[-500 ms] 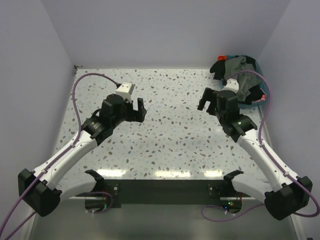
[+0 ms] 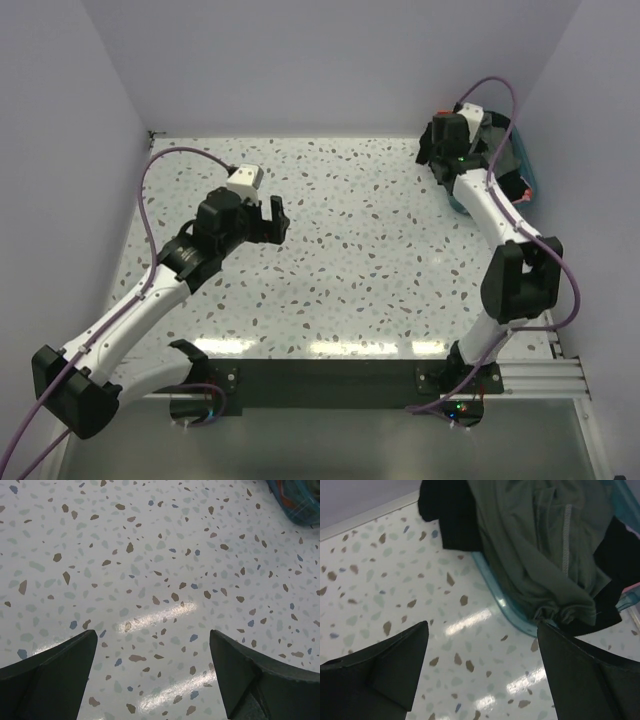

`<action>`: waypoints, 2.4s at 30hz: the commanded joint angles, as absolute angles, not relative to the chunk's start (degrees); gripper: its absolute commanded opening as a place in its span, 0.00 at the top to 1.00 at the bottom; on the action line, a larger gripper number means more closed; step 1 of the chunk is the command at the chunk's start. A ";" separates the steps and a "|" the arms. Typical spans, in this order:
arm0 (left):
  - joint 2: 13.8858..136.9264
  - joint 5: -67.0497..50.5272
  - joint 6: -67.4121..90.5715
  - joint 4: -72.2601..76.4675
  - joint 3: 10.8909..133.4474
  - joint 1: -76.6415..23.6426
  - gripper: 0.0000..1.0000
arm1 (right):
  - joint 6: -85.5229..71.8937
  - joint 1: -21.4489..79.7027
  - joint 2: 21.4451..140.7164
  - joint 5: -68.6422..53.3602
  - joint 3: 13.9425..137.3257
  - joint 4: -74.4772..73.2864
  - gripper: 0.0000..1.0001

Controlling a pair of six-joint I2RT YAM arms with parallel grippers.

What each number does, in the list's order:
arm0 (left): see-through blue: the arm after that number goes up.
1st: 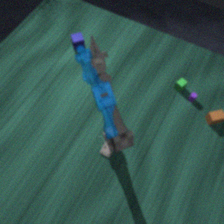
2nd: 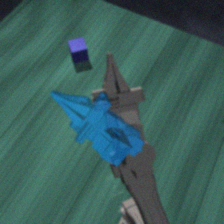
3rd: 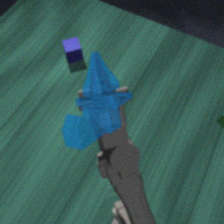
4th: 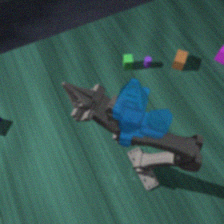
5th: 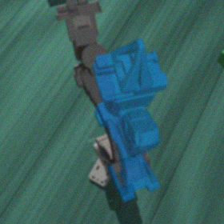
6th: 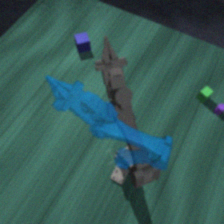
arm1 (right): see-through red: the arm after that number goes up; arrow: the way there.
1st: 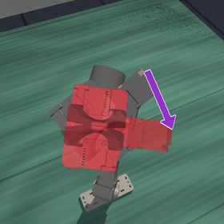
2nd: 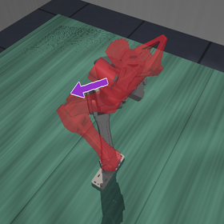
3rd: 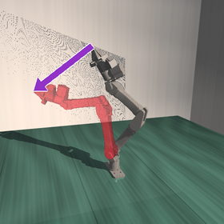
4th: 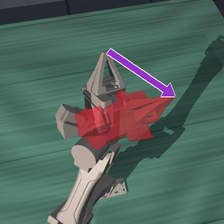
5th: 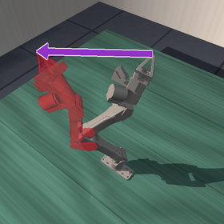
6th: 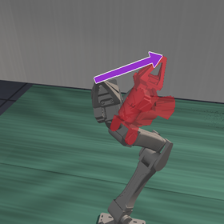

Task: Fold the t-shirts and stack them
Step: Grab the tshirt from the pile, then move the tshirt to the center of the board

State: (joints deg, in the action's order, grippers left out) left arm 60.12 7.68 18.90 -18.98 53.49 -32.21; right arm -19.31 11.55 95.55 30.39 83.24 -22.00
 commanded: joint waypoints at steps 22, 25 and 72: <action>57.30 5.36 18.02 -17.67 52.56 -29.62 0.00 | -19.43 0.88 118.83 40.51 99.22 -16.26 0.46; 57.39 5.19 18.10 -17.49 52.47 -29.36 0.00 | -18.63 0.79 118.57 41.39 100.98 -17.14 0.74; 56.34 11.51 31.10 -17.05 49.23 -28.30 0.07 | -22.73 39.38 75.25 34.27 83.18 -23.03 1.00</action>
State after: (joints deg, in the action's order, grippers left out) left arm 56.38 9.50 26.44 -18.00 51.77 -28.62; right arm -15.51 39.66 74.35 34.68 92.53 -20.49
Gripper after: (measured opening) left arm 0.943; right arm 0.015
